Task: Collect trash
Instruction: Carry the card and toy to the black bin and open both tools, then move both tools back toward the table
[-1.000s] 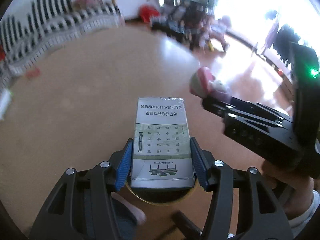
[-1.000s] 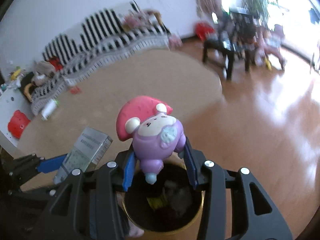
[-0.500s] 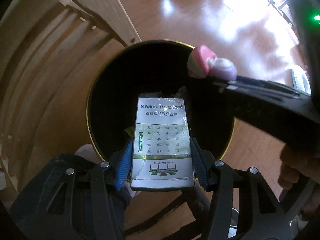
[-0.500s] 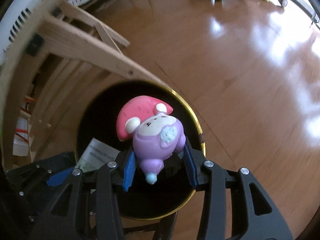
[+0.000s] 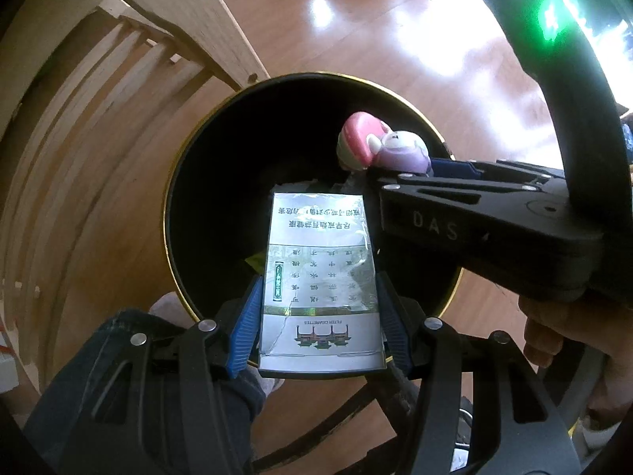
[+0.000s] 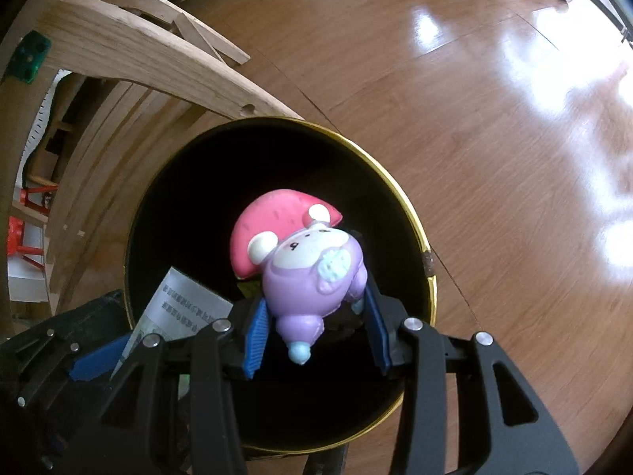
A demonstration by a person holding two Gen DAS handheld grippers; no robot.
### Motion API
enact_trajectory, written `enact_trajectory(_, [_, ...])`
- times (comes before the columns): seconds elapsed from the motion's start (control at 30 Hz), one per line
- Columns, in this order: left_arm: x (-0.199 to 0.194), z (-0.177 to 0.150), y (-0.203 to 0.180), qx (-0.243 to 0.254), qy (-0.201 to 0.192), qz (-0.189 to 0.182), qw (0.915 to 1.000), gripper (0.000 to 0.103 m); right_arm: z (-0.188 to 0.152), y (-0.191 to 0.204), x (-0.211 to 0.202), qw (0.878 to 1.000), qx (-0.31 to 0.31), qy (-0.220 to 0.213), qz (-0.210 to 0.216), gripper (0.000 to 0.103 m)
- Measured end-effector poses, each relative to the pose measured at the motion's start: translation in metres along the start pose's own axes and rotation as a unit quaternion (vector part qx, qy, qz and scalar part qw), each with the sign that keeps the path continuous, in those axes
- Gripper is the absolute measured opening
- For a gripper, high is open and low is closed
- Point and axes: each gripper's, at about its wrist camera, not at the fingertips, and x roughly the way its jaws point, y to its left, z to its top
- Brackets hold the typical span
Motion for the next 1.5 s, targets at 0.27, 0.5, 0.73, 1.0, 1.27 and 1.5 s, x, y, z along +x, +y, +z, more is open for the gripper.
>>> enact_trajectory(0.27, [-0.027, -0.010, -0.010, 0.012, -0.044, -0.003, 0.9989, 0.096, -0.006, -0.012, -0.058, 0.998, -0.010, -0.068, 0.016, 0.094])
enact_trajectory(0.5, [-0.119, -0.025, -0.044, 0.060, -0.168, -0.015, 0.9838, 0.096, -0.005, -0.039, -0.156, 0.978, 0.011, -0.186, -0.095, 0.096])
enact_trajectory(0.73, [-0.231, -0.033, 0.006, 0.037, -0.272, -0.002, 0.9617, 0.096, 0.019, 0.036, -0.221, 0.962, -0.052, -0.259, -0.071, 0.096])
enact_trajectory(1.0, [-0.264, -0.067, 0.181, -0.128, -0.284, 0.076, 0.9471, 0.096, 0.062, 0.210, -0.176, 0.946, -0.231, -0.229, -0.016, 0.096])
enact_trajectory(1.27, [-0.238, -0.081, 0.326, -0.243, -0.229, 0.118, 0.9352, 0.096, 0.107, 0.325, -0.098, 0.933, -0.315, -0.173, -0.016, 0.096])
enact_trajectory(1.5, [-0.217, -0.060, 0.415, -0.285, -0.197, 0.101, 0.9327, 0.096, 0.162, 0.375, -0.057, 0.926, -0.344, -0.156, 0.006, 0.097])
